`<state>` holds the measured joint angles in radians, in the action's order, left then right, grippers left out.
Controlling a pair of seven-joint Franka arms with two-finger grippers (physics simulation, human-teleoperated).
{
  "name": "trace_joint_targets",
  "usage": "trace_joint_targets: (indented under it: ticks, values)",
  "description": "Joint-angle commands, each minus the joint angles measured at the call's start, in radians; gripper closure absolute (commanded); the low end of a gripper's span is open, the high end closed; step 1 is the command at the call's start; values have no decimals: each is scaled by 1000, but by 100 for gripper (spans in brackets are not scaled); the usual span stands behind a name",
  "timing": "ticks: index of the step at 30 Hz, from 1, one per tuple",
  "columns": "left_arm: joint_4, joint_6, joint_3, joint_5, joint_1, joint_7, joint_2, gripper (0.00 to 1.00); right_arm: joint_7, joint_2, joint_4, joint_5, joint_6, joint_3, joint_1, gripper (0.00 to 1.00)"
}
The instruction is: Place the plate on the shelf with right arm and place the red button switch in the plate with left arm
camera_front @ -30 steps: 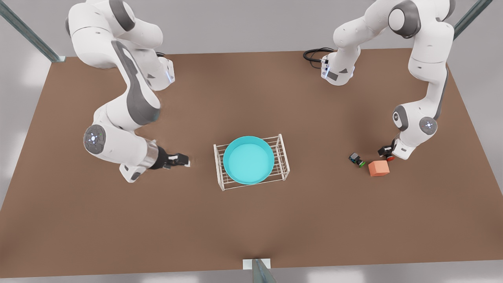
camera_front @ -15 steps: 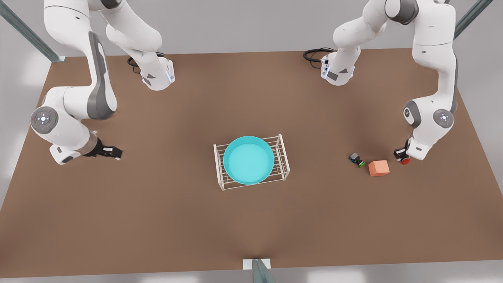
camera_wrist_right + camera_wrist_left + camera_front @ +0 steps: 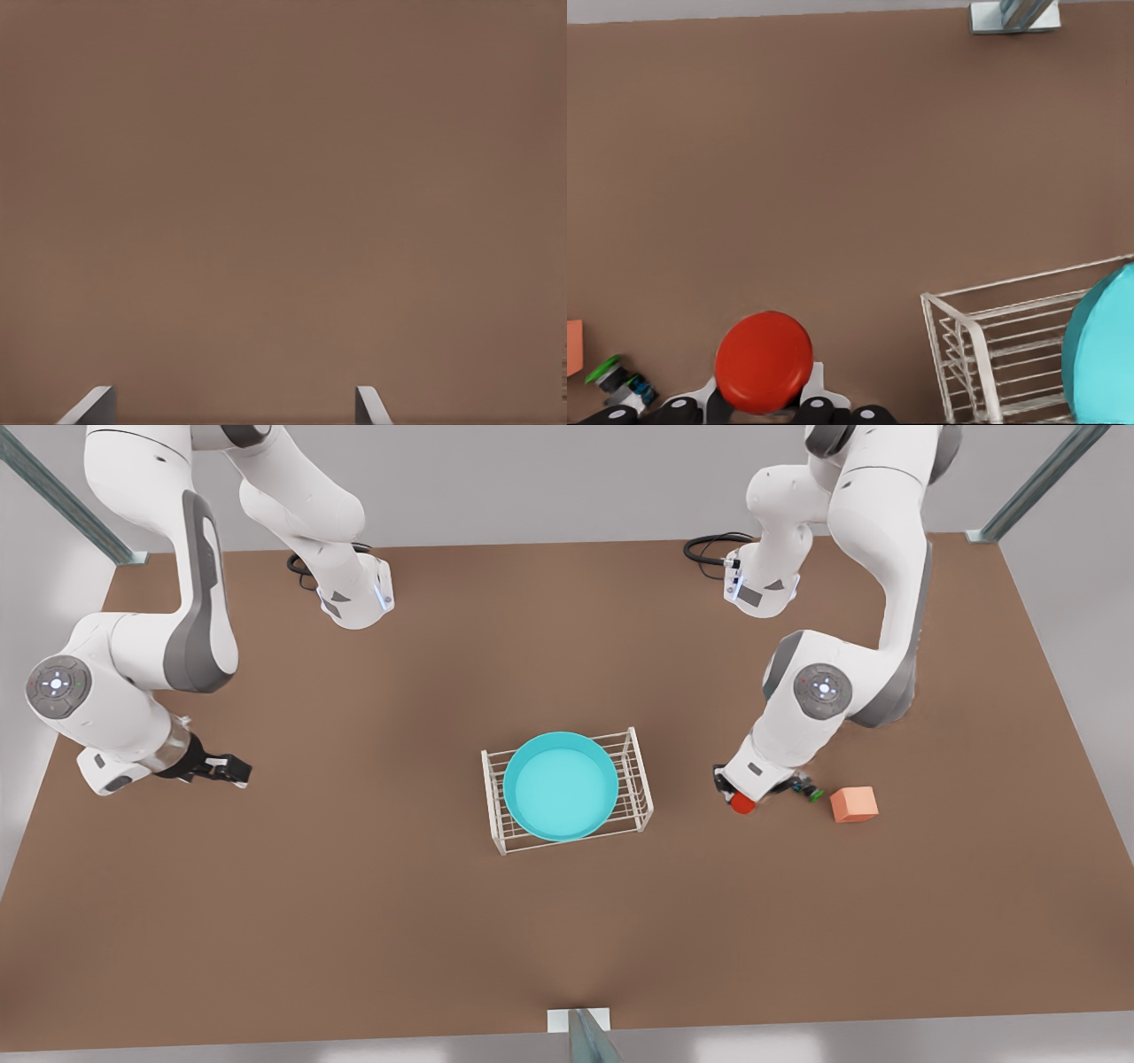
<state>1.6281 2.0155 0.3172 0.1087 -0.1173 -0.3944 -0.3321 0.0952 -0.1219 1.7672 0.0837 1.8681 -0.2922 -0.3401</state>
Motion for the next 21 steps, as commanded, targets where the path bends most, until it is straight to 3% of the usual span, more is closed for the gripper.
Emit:
trace_joint_targets:
  ticks: [1, 7, 13, 14, 17, 18, 21]
  values:
    - [-40, -112, 0, -38, -77, -722, -16, 50, -38, 1, 0, -1, -4, -1, 3, 0]
    - [-258, -97, 5, -66, -249, -969, -159, 50, -38, 1, -2, -1, -10, -1, 3, 0]
    - [-326, 123, 5, -57, -338, -1084, -288, 48, -38, -7, 0, 1, -10, -4, 7, 0]
    - [-327, 134, 5, -43, -343, -1081, -297, 0, -38, -7, 0, 1, -10, -4, 9, 0]
    - [-320, 120, 2, -30, -335, -979, -289, 0, -38, -8, 0, 1, -10, -4, 10, 0]
    - [-320, -62, -9, 20, -323, -781, -257, 0, -38, -8, 0, 1, -10, -4, 9, 0]
    - [-324, -478, -7, 26, 48, 218, -119, 0, -37, -8, 0, 1, -10, -5, 10, 0]
